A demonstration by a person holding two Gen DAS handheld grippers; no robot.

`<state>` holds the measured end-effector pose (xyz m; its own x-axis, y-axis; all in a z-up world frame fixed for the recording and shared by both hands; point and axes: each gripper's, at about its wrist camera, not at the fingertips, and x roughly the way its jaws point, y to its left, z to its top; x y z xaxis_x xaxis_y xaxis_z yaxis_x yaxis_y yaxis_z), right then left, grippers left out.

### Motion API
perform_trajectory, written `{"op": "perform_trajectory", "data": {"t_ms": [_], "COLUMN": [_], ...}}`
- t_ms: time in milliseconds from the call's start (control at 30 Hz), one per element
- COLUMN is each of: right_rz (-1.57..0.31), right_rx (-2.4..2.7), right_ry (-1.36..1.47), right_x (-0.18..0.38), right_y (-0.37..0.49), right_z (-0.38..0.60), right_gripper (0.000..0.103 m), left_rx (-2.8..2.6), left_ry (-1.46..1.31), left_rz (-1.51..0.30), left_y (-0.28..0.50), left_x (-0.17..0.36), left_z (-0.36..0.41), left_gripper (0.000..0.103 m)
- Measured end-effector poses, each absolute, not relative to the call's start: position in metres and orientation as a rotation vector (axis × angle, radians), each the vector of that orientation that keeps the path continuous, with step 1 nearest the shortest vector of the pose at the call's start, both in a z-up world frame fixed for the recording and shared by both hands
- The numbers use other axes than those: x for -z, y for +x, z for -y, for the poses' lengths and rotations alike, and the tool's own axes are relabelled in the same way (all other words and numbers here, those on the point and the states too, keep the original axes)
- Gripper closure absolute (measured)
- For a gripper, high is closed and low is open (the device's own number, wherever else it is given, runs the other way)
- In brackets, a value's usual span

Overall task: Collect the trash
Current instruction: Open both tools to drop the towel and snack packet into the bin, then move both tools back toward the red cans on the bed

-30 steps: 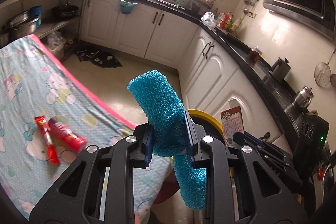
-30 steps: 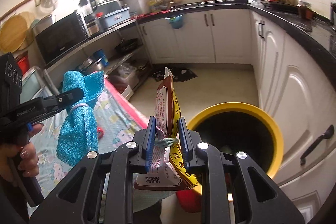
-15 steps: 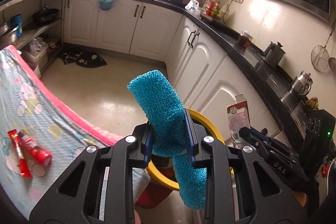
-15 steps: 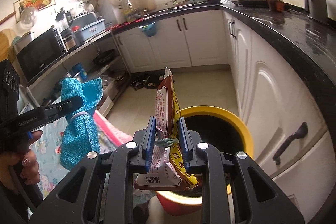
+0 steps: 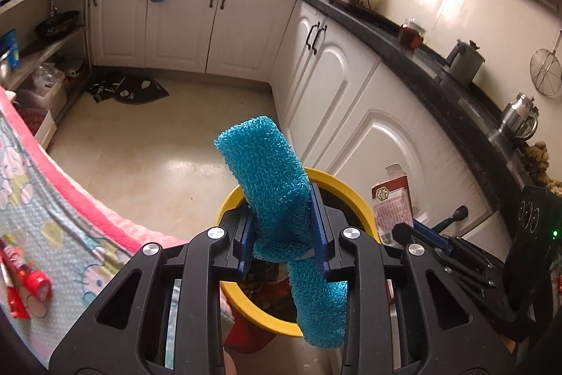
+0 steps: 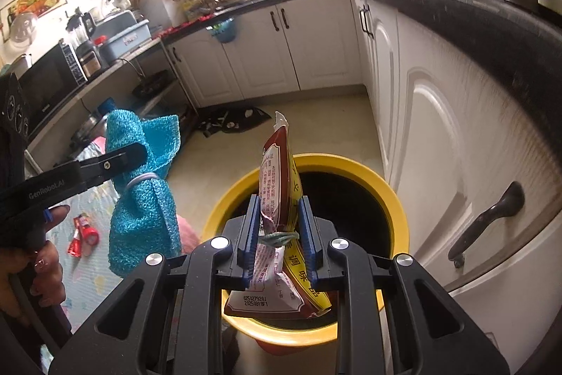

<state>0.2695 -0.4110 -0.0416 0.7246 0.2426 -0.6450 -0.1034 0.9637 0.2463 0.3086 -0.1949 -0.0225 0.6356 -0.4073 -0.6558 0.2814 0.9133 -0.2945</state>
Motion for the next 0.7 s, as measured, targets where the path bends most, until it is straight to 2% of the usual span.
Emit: {"op": "perform_trajectory", "data": {"t_ms": [367, 433, 533, 700], "right_rz": [-0.797, -0.807, -0.811, -0.816], "right_rx": [-0.160, -0.155, -0.143, -0.137], "right_ry": [0.189, 0.180, 0.173, 0.183], "right_x": [0.067, 0.070, 0.073, 0.075], "right_y": [0.287, 0.291, 0.292, 0.287], "right_z": [0.413, 0.411, 0.409, 0.406], "right_gripper": [0.081, 0.080, 0.069, 0.059], "left_rx": [0.398, 0.391, 0.379, 0.339], "left_ry": [-0.185, -0.187, -0.203, -0.216], "left_rz": [-0.856, -0.862, -0.862, -0.852], "left_y": [0.326, 0.327, 0.325, 0.318], "left_x": [0.048, 0.050, 0.052, 0.051], "left_z": [0.205, 0.204, 0.199, 0.180], "left_gripper": [0.075, 0.059, 0.045, 0.029]}}
